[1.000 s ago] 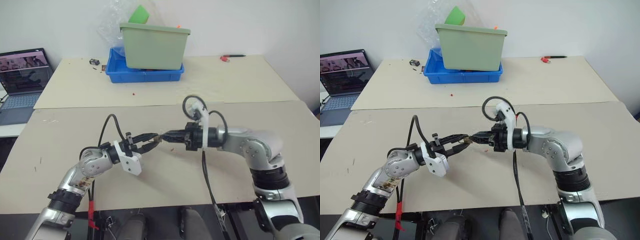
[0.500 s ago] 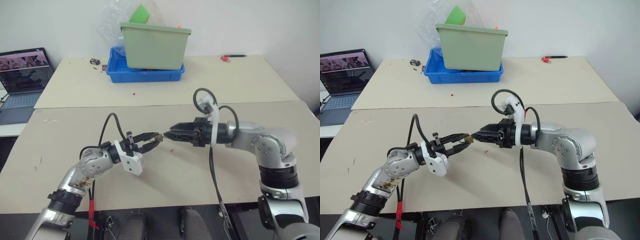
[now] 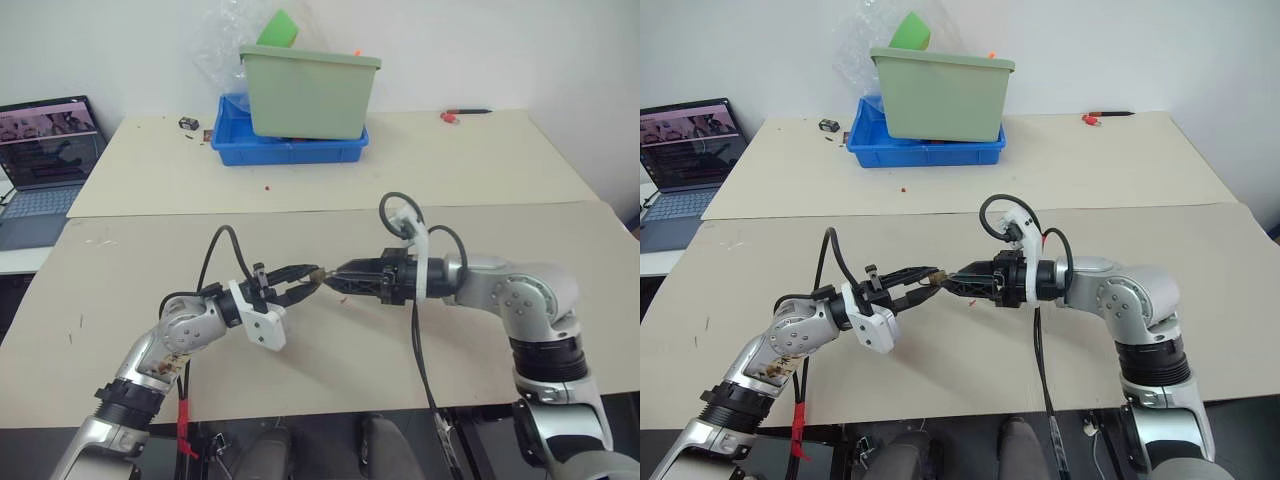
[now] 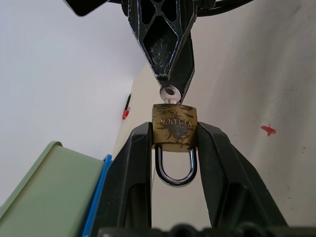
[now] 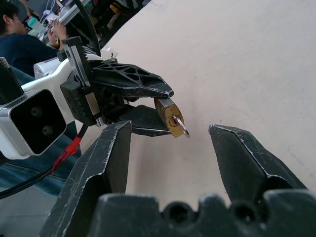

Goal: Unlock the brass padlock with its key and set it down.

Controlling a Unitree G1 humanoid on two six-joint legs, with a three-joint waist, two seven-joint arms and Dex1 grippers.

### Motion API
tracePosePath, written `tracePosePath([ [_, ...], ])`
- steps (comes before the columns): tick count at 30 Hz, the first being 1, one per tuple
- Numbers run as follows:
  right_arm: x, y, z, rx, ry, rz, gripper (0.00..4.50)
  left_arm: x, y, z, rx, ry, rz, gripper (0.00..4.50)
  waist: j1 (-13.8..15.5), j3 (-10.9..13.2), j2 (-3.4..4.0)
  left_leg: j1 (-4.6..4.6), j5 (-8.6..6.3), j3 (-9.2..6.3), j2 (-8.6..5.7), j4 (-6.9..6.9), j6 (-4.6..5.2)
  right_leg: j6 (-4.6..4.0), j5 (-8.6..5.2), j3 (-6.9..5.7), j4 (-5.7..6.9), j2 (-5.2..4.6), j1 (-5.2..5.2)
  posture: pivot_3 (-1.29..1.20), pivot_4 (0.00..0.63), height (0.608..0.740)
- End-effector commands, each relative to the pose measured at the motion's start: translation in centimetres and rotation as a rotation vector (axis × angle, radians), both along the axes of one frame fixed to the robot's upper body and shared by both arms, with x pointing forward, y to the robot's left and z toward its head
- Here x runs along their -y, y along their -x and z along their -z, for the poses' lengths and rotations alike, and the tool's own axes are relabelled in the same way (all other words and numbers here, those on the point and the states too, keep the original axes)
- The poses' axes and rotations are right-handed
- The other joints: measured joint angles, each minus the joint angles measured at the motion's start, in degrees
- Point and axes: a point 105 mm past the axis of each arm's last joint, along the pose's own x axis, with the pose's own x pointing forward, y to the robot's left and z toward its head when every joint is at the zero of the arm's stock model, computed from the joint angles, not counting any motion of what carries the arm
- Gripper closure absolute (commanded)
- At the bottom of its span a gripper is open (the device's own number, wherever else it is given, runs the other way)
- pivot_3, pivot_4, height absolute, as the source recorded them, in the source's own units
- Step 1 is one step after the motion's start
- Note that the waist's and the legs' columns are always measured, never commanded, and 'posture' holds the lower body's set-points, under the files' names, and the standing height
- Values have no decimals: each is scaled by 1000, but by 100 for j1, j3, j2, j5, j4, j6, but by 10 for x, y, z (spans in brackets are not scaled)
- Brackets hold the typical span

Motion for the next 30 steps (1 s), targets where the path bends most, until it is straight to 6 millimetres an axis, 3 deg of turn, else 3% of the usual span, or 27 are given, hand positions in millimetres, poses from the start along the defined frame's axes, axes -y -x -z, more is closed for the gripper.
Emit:
tracePosePath([
  [1,-2,0,-13,43,-29,-17,1409,1,5,-11,33,28,22,3682,1,0,0,0,0,0,0,0,0,0,0,0,0,0,0,0,150,740],
  [4,-3,0,-14,47,-33,-18,2091,1,5,-11,33,28,21,3682,0,0,0,0,0,0,0,0,0,0,0,0,0,0,0,0,150,740],
  [9,-3,-1,-15,50,-35,-15,3896,1,5,-11,30,28,21,3682,1,0,0,0,0,0,0,0,0,0,0,0,0,0,0,0,150,740],
  [11,-3,-1,-15,51,-35,-16,4356,1,5,-11,30,28,21,3682,-1,0,0,0,0,0,0,0,0,0,0,0,0,0,0,0,150,740],
  [22,-12,2,-16,16,-53,-35,4356,1,6,-11,31,32,21,3682,-4,0,0,0,0,0,0,0,0,0,0,0,0,0,0,0,150,740],
  [30,-15,-3,7,-361,-70,29,4356,1,7,-11,29,37,20,3682,-3,-1,1,0,0,-2,2,-2,-1,-3,2,1,3,0,-4,0,150,740],
])
